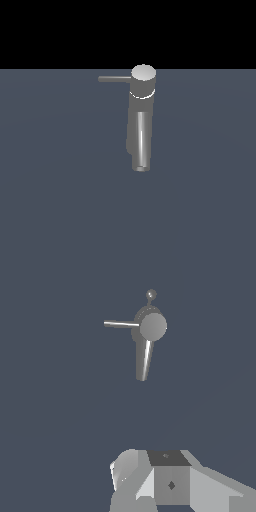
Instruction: Turn on the faucet by rotating a designated handle.
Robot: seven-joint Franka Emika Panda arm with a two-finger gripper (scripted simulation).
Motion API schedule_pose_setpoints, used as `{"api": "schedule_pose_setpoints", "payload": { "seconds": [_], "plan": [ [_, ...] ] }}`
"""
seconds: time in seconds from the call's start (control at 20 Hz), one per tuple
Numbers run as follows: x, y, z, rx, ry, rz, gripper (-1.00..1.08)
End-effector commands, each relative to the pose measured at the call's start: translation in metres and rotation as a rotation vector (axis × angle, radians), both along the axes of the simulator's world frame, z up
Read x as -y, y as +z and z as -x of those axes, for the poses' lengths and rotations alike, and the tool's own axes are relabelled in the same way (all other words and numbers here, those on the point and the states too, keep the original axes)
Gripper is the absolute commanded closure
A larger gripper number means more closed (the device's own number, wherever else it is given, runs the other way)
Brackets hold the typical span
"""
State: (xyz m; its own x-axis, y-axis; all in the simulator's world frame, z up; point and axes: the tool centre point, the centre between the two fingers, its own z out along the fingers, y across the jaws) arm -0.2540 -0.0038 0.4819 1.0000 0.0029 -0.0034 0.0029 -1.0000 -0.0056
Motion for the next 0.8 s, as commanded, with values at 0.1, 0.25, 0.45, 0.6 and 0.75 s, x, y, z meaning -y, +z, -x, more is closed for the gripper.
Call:
{"api": "schedule_pose_setpoints", "payload": {
  "seconds": [0.1, 0.25, 0.45, 0.6, 0.75],
  "plan": [
    [0.0, 0.0, 0.0, 0.001, -0.003, -0.001, 1.08],
    [-0.002, -0.003, -0.001, 0.005, -0.017, -0.005, 1.08],
    [-0.005, -0.009, -0.003, 0.016, -0.056, -0.016, 1.08],
    [-0.009, -0.016, -0.005, 0.029, -0.1, -0.029, 1.08],
    [-0.014, -0.025, -0.009, 0.046, -0.157, -0.045, 1.08]
  ]
}}
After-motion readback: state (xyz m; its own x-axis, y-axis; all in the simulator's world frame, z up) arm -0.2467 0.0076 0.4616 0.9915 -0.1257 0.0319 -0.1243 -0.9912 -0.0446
